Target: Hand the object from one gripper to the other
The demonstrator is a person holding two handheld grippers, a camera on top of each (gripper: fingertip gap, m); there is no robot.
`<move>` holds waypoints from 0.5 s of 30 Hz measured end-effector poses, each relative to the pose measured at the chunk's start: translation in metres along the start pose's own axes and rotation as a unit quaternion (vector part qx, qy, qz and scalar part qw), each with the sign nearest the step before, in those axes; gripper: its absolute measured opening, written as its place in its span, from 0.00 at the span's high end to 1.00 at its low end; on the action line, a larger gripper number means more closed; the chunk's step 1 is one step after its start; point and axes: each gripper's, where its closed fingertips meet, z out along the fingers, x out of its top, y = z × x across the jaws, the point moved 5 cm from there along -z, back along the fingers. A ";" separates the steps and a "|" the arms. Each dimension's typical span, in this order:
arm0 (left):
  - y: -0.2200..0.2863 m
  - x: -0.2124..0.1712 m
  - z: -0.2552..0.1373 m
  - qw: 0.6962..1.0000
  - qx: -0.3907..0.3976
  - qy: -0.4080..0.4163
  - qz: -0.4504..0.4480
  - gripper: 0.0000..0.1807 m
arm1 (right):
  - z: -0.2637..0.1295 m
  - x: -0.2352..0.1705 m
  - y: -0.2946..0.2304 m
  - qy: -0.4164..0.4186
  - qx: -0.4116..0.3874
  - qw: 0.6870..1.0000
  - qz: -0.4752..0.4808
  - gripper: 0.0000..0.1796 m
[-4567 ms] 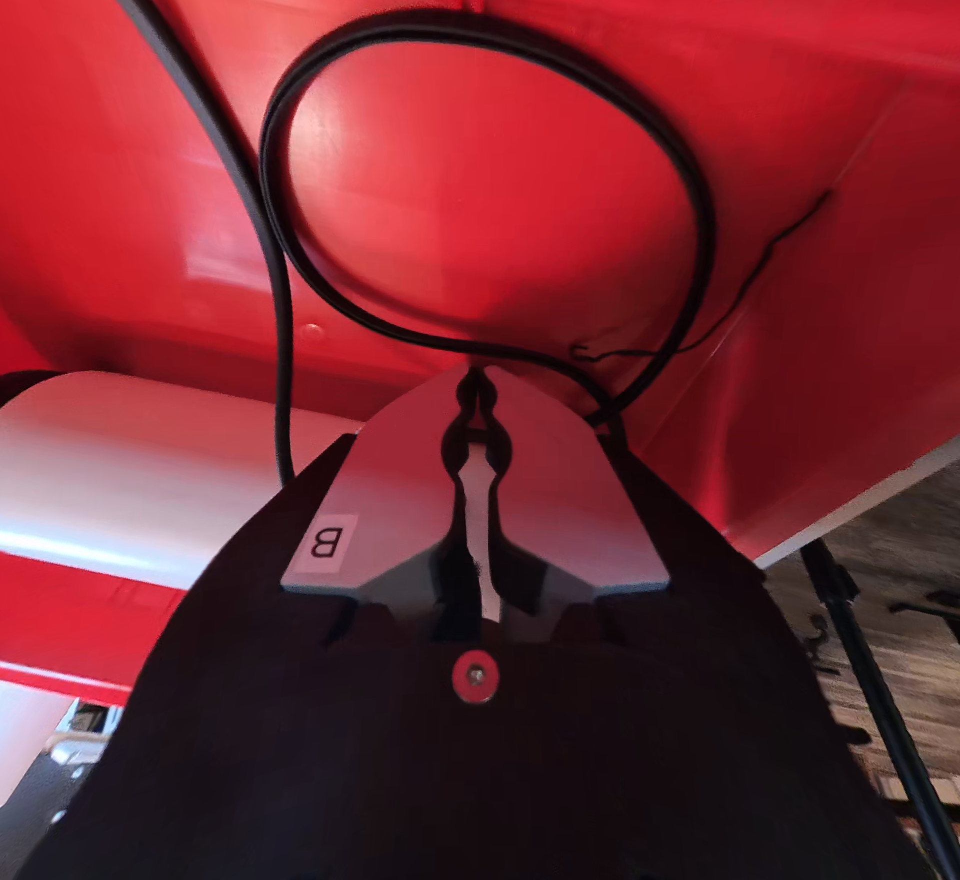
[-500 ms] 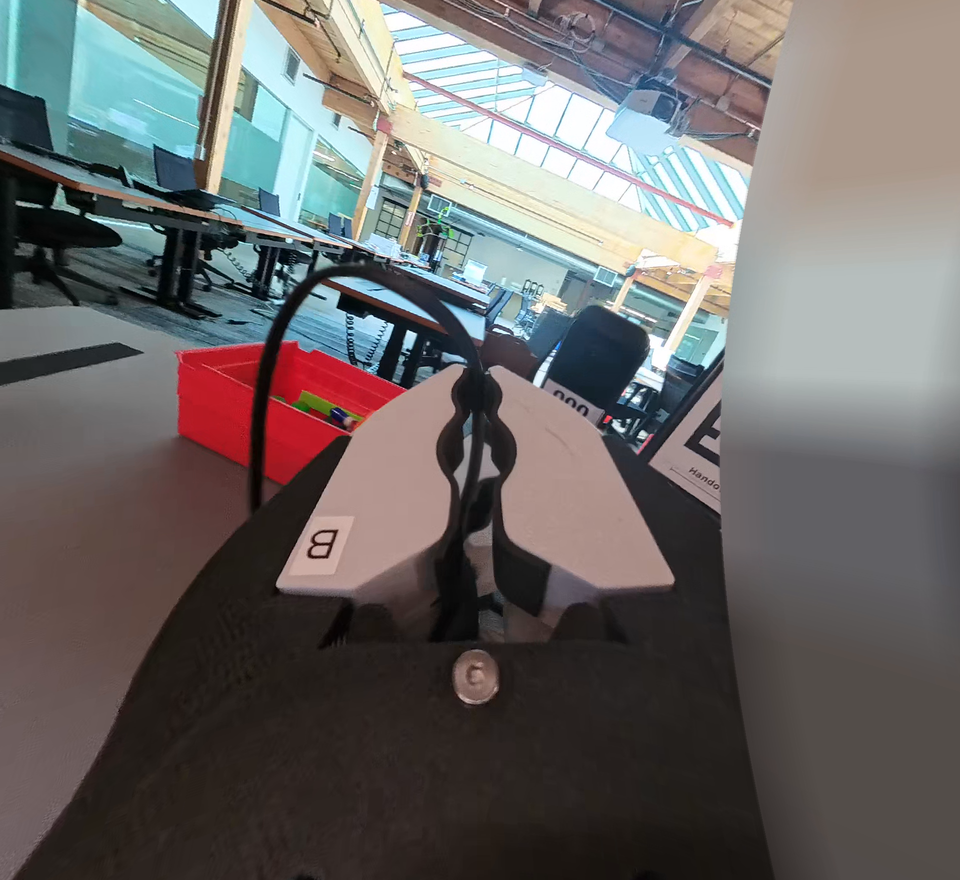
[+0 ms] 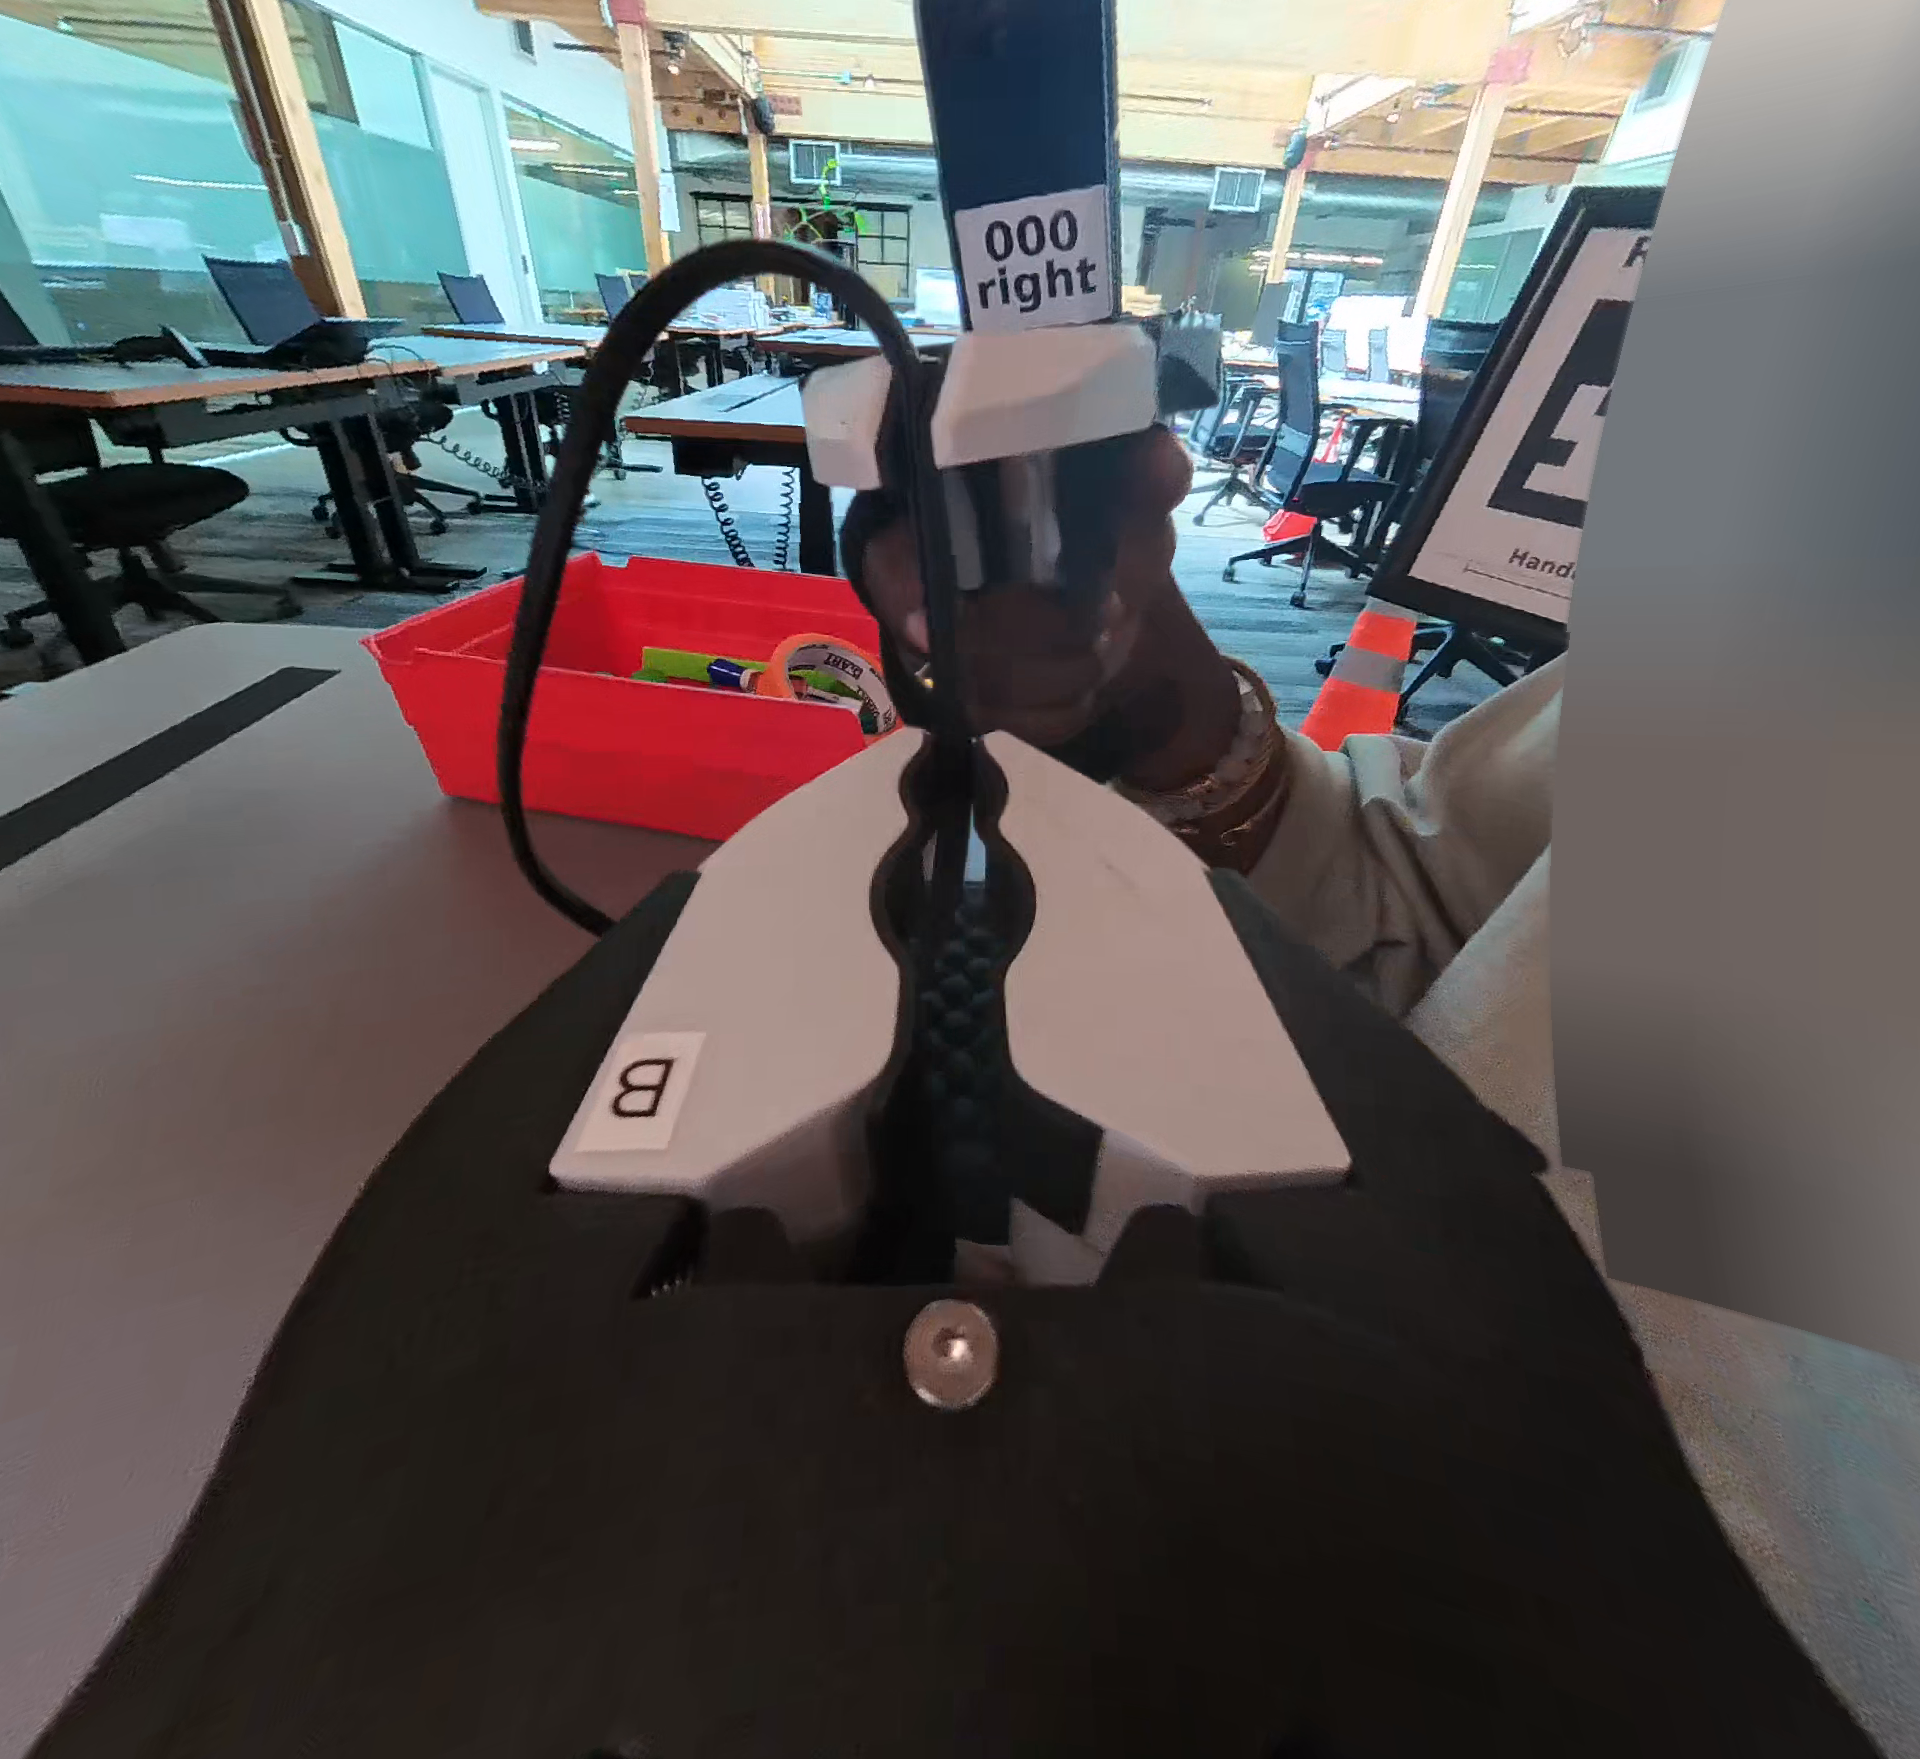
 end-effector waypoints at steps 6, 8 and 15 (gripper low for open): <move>-0.010 0.026 -0.009 0.998 0.003 0.039 -0.042 0.97 | -0.008 -0.017 0.005 -0.004 -0.033 0.997 -0.068 0.77; -0.011 0.034 -0.010 0.998 -0.006 0.045 -0.052 0.97 | -0.007 -0.033 0.006 -0.018 -0.040 0.996 -0.083 0.76; -0.012 0.055 -0.007 0.997 -0.017 0.049 -0.054 0.97 | 0.010 -0.065 0.003 -0.057 -0.051 0.988 -0.131 0.90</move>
